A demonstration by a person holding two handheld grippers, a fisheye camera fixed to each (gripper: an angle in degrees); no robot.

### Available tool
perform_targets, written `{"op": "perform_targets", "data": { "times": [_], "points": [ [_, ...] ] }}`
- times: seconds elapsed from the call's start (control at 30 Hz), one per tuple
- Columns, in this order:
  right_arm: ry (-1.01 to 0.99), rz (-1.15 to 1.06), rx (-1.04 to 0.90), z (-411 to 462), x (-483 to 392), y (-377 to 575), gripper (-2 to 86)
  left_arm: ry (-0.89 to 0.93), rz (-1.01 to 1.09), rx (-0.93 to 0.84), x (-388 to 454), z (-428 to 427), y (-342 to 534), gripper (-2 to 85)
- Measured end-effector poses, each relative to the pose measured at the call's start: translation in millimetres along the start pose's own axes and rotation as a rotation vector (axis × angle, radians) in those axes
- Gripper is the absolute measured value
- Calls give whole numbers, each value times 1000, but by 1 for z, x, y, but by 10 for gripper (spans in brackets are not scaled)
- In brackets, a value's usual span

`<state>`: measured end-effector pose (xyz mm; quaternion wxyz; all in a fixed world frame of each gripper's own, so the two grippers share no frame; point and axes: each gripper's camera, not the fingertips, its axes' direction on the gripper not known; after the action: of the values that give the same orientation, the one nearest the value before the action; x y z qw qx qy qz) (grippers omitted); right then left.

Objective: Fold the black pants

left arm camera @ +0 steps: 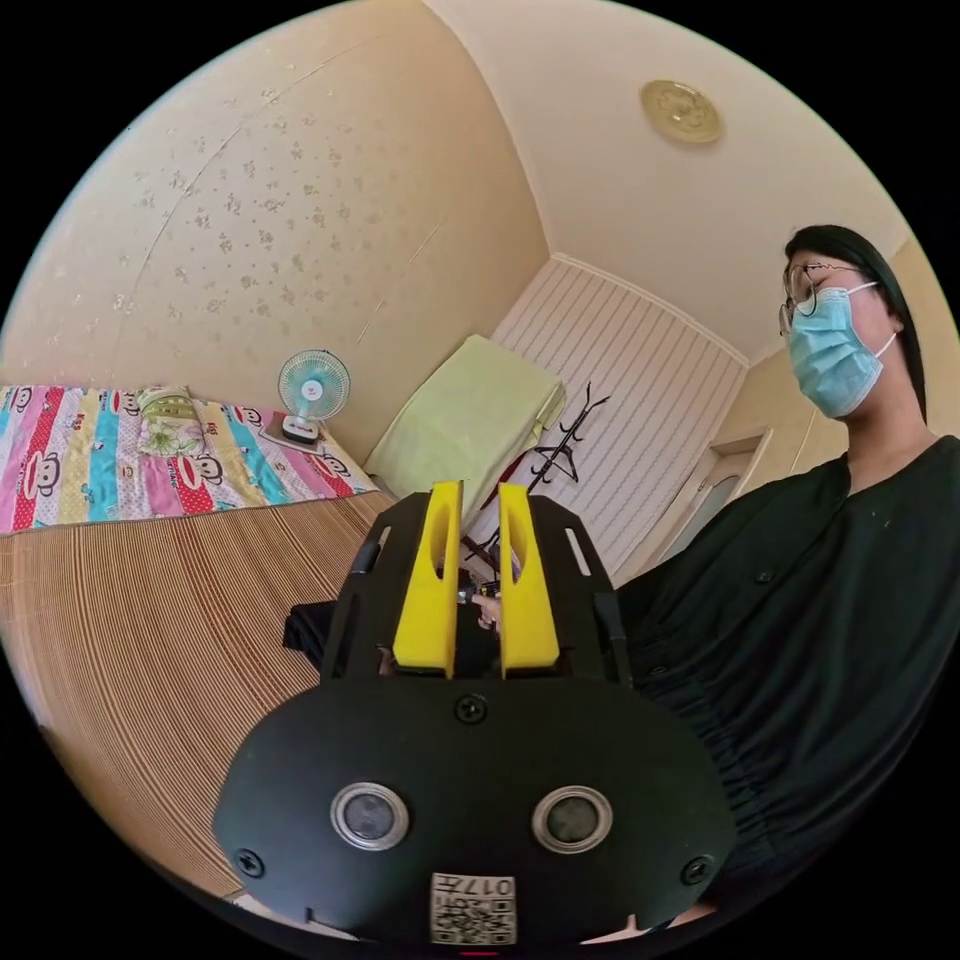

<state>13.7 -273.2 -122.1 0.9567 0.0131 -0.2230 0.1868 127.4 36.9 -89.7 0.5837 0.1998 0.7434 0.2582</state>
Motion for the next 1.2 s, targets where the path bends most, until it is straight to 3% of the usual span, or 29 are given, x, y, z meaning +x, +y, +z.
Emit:
{"op": "perform_targets", "data": {
  "times": [0.1, 0.2, 0.23, 0.3, 0.4, 0.47, 0.57, 0.63, 0.9, 1.1, 1.2],
  "points": [
    [68, -2, -7, 9, -23, -38, 174, -11, 8, -27, -4, 14, -8, 75],
    [138, 4, -160, 44, -25, -61, 162, -9, 21, -62, -5, 28, -19, 79],
    [185, 13, -250, 63, -21, -61, 143, -5, 20, -63, -6, 29, -21, 80],
    [193, 4, -223, 62, -20, -52, 101, 27, -2, -48, -14, 31, -27, 79],
    [-24, 228, -165, 27, 10, -47, 57, 83, -56, -35, -29, 26, -34, 77],
    [-335, 360, -67, -9, 58, -20, 49, 96, -78, -15, -36, 18, -36, 71],
    [-761, 438, 118, -52, 129, 35, 44, 107, -105, 14, -49, 4, -36, 57],
    [-929, 428, 235, -83, 162, 70, 41, 131, -126, 22, -58, -1, -37, 48],
    [-1058, -32, 459, -233, 131, 129, 31, 273, -130, -44, -70, 15, -74, 17],
    [-1110, -435, 406, -316, 23, 121, 27, 331, -108, -131, -51, 10, -101, 39],
    [-1278, -544, 473, -348, -21, 126, 27, 355, -153, -144, -51, -13, -103, 48]
  ]
}}
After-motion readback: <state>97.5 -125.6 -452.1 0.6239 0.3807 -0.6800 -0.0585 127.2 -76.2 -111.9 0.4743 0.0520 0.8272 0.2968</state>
